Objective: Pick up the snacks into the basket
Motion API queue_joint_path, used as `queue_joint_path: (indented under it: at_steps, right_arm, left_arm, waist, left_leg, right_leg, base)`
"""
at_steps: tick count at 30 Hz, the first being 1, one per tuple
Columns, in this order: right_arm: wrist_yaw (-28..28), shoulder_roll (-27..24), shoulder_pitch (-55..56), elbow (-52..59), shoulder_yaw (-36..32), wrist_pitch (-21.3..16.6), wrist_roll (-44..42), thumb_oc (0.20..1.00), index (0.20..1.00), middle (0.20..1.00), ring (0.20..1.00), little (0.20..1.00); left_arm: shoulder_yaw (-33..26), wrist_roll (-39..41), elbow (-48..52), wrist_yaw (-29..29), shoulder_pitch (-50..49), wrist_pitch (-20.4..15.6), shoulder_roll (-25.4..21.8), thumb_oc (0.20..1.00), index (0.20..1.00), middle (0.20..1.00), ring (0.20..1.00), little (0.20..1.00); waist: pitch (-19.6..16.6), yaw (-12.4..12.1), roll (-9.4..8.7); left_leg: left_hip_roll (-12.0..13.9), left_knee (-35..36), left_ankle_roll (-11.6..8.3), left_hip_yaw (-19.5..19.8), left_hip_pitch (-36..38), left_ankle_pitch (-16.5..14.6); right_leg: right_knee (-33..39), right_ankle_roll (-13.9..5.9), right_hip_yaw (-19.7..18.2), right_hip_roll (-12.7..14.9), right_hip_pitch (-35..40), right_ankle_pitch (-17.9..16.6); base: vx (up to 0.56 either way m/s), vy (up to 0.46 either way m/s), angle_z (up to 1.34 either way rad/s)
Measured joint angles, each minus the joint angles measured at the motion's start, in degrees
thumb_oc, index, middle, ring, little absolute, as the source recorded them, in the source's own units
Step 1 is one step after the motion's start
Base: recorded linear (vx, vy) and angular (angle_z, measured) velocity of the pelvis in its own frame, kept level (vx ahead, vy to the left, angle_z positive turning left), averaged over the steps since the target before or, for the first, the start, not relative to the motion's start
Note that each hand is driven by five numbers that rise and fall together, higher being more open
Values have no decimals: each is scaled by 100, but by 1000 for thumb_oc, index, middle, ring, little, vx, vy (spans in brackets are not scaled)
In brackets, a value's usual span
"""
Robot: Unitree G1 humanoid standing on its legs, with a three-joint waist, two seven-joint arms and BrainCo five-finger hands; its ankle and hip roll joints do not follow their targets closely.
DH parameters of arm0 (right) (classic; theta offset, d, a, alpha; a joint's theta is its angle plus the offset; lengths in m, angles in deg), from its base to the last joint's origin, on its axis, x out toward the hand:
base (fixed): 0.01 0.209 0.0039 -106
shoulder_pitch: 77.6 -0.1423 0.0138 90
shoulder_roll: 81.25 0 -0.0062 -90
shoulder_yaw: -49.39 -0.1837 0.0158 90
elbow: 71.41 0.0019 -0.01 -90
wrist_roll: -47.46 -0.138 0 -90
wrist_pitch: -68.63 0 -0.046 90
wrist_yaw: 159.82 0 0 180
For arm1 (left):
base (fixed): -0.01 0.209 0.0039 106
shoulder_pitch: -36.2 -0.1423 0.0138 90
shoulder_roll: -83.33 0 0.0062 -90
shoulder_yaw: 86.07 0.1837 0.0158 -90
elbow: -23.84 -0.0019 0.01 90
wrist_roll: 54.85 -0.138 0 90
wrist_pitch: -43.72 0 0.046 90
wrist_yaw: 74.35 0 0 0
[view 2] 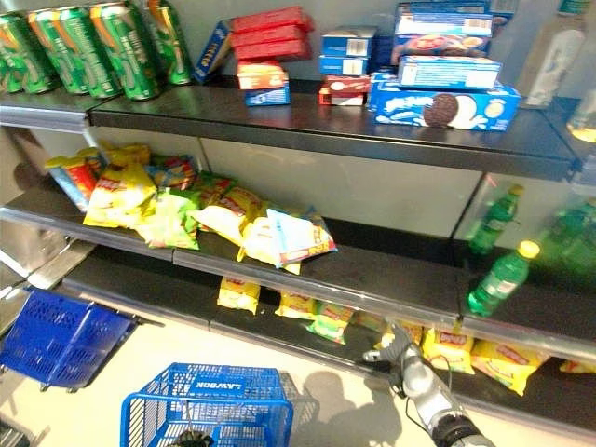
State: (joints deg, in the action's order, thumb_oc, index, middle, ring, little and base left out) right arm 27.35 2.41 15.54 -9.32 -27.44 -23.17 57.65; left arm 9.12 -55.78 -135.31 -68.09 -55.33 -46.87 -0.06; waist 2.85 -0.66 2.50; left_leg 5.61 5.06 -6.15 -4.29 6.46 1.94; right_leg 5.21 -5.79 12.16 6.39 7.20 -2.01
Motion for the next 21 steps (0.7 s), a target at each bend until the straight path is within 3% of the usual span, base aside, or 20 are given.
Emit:
queue_joint_path:
  at_steps: [2,4,6,17,21]
  right_arm:
    - [-109,-18,330,361,-83,-49,-235,1000,1000,1000,1000,1000]
    - [-199,-83,881,1580,-324,-128,-414,1000,1000,1000,1000,1000]
    - [-265,-86,918,1935,-372,-278,-525,1000,1000,1000,1000,1000]
    - [-483,-224,830,2565,-633,-418,-764,1000,1000,1000,1000,1000]
    - [-458,-332,626,2773,-724,-460,-1097,1000,1000,1000,1000,1000]
  left_arm:
    - [-210,53,-1,-12,-170,-29,-39,200,200,200,200,200]
    - [-322,63,54,-12,-164,-38,-30,200,200,200,200,200]
    - [-366,62,7,-12,-150,-35,-29,200,200,200,200,200]
    - [-187,-71,-43,0,-6,-27,-54,200,200,200,200,200]
    - [118,-401,336,131,42,-7,-118,200,200,200,200,200]
  waist:
    - [66,138,-24]
    - [169,148,-2]
    - [173,182,-13]
    - [166,154,-49]
    - [280,178,-74]
  left_leg:
    - [1,-2,2,-9,3,2]
    - [-2,-2,3,-5,9,4]
    - [9,-1,3,-33,15,3]
    - [3,-1,1,-36,-16,4]
    - [3,0,3,-47,-88,8]
  right_leg:
    - [-1,-5,-9,-8,10,-3]
    - [-1,-5,5,-1,27,-4]
    - [1,-3,-25,-11,3,-9]
    - [1,-8,-47,-5,-46,-9]
    - [0,-11,-59,-4,-129,-15]
  base:
    - [-6,8,-2]
    - [-1,14,2]
    - [9,7,-7]
    - [-3,1,0]
    - [-56,10,-2]
